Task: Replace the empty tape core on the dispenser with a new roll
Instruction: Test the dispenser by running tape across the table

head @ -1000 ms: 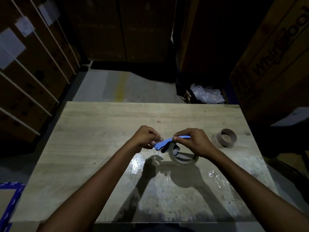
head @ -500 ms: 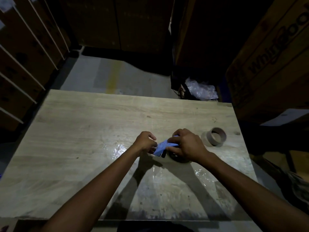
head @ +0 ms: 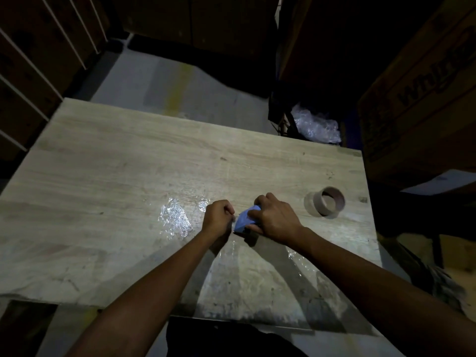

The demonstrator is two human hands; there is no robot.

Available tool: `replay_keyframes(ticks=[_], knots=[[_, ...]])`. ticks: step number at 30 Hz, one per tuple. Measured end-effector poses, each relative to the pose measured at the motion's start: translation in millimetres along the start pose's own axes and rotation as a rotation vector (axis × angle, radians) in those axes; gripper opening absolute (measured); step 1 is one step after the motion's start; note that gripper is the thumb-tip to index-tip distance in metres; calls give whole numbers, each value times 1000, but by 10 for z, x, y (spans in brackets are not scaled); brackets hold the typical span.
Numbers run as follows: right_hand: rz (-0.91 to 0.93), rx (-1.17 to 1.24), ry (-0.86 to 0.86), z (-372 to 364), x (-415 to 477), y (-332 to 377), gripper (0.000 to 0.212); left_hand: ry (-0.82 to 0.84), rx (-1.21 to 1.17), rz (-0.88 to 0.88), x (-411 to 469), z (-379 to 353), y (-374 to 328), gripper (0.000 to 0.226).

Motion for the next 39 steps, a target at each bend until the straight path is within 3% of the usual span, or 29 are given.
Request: replay_keyframes(ticks=[8, 11, 15, 18, 21, 25, 31, 39], knots=[[29, -95, 28, -99, 79, 166, 40, 3, 72, -198, -5, -106, 53, 13], [36, -129, 46, -96, 111, 217, 44, -10, 129, -302, -8, -71, 47, 25], [32, -120, 46, -68, 103, 254, 43, -40, 442, -535, -62, -108, -60, 34], [17, -127, 39, -47, 103, 263, 37, 40, 744, -754, -172, -339, 60, 48], [1, -158, 47, -53, 126, 261, 33, 119, 958, -740, -216, -505, 344, 69], [-9, -142, 50, -58, 118, 263, 36, 53, 933, -750, -280, -454, 362, 73], [-4, -127, 45, -77, 105, 243, 32, 34, 906, -967, -497, -528, 390, 56], [28, -127, 48, -62, 109, 265, 36, 82, 835, -854, -409, -410, 360, 67]])
Point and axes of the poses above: each hand's wrist, its own x-axis towards the middle knuckle, its own z-axis out of the back of the hand, y = z × x, the point moved 8 cm from there along x, towards the middle knuckle, and after that the axes turned 3 degrees about z, right-handed, at the moved point
